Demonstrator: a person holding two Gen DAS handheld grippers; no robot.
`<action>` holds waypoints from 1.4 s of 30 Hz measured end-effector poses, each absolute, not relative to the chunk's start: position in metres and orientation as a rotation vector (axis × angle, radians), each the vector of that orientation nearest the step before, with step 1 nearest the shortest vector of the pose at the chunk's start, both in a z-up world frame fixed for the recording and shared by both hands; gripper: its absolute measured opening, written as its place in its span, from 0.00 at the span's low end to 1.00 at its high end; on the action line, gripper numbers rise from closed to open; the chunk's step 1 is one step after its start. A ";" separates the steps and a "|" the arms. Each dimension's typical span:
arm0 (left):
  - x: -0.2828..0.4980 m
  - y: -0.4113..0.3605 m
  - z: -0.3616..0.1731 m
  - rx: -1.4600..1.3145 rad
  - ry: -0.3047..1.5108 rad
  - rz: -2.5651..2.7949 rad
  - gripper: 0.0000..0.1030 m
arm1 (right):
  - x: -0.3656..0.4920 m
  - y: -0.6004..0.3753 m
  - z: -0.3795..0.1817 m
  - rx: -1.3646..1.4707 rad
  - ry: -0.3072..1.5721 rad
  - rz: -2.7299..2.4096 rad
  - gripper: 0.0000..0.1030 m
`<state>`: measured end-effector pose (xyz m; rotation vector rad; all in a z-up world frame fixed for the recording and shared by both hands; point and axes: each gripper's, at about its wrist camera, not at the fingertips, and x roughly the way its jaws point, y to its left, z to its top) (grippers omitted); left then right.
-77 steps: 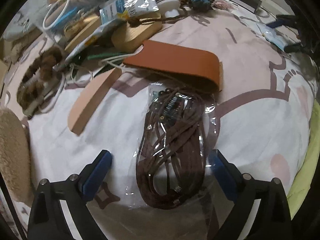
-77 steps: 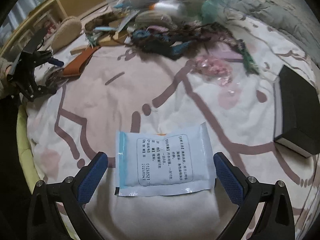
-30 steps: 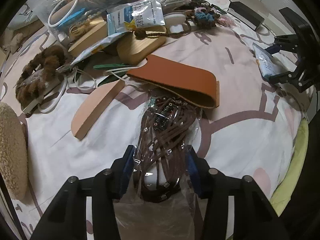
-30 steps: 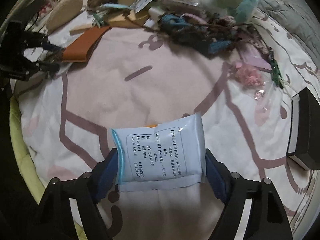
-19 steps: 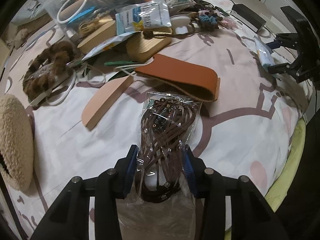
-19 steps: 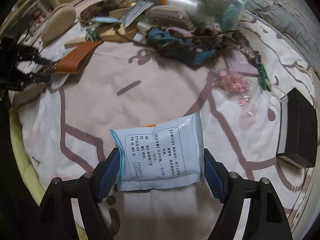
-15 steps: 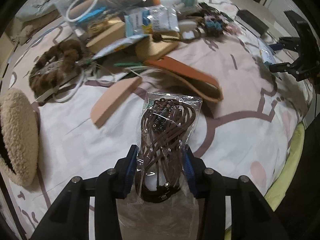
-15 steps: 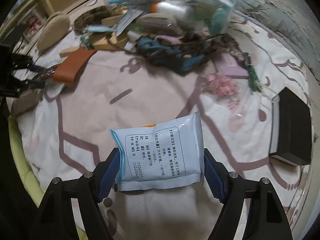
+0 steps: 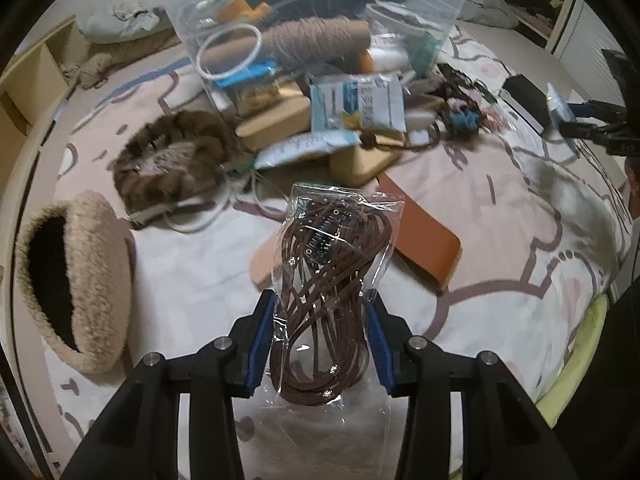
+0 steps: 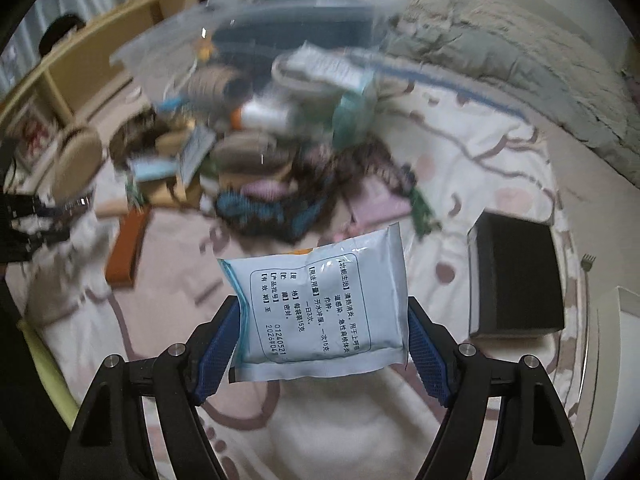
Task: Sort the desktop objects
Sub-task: 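Lift the cord bag with the left while the right lifts the white packet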
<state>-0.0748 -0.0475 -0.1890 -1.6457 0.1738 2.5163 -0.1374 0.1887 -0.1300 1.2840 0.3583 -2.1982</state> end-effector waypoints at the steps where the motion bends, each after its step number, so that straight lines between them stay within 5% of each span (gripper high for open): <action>1: -0.076 -0.048 -0.186 -1.638 0.170 2.528 0.42 | -0.139 0.187 -0.125 1.271 0.345 -2.209 0.77; 23: -0.098 -0.065 -0.083 -1.281 -0.007 2.880 0.42 | -0.170 0.094 -0.020 0.957 0.105 -2.321 0.77; 42: -0.091 -0.112 -0.052 -1.097 -0.166 3.161 0.42 | -0.239 -0.032 -0.029 1.163 -0.278 -2.289 0.77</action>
